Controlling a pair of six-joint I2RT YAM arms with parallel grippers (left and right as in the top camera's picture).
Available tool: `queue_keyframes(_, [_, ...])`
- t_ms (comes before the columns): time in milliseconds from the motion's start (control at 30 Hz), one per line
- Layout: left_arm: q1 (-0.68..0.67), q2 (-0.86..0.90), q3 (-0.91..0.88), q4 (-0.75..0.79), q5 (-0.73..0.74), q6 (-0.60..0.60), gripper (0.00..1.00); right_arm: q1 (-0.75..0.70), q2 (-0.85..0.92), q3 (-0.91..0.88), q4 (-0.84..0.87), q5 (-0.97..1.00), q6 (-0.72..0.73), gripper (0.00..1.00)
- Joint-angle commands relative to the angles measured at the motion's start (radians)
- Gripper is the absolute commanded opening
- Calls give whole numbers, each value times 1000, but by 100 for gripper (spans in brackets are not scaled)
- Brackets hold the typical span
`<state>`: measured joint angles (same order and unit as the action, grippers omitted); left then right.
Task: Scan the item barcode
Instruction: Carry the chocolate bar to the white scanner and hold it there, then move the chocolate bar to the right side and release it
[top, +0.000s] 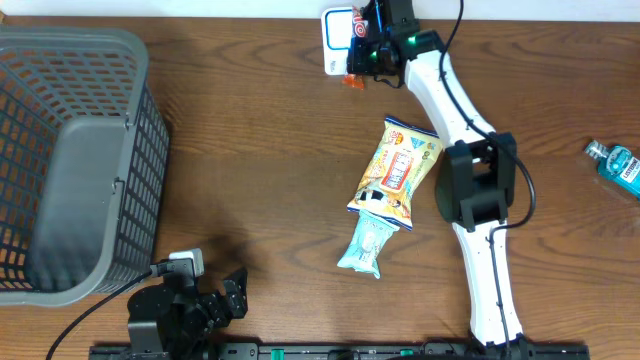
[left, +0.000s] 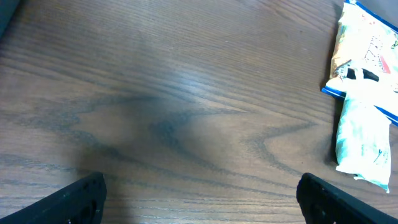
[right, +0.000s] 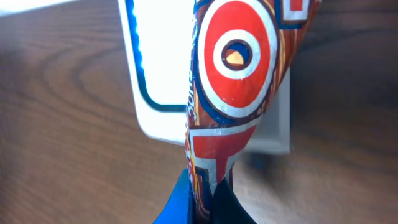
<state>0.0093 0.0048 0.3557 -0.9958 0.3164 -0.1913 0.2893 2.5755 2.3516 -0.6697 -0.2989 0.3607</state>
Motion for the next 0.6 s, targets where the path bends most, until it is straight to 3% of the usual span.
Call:
queue_keyframes(0, [1, -1, -4, -10, 12, -9, 98, 27, 11, 38, 36, 6, 62, 1])
queue_keyframes(300, [1, -1, -4, -10, 13, -9, 98, 71, 10, 40, -63, 13, 42, 1])
queue_keyframes(567, [1, -1, -4, -10, 12, -9, 98, 14, -90, 150, -489, 94, 31, 1])
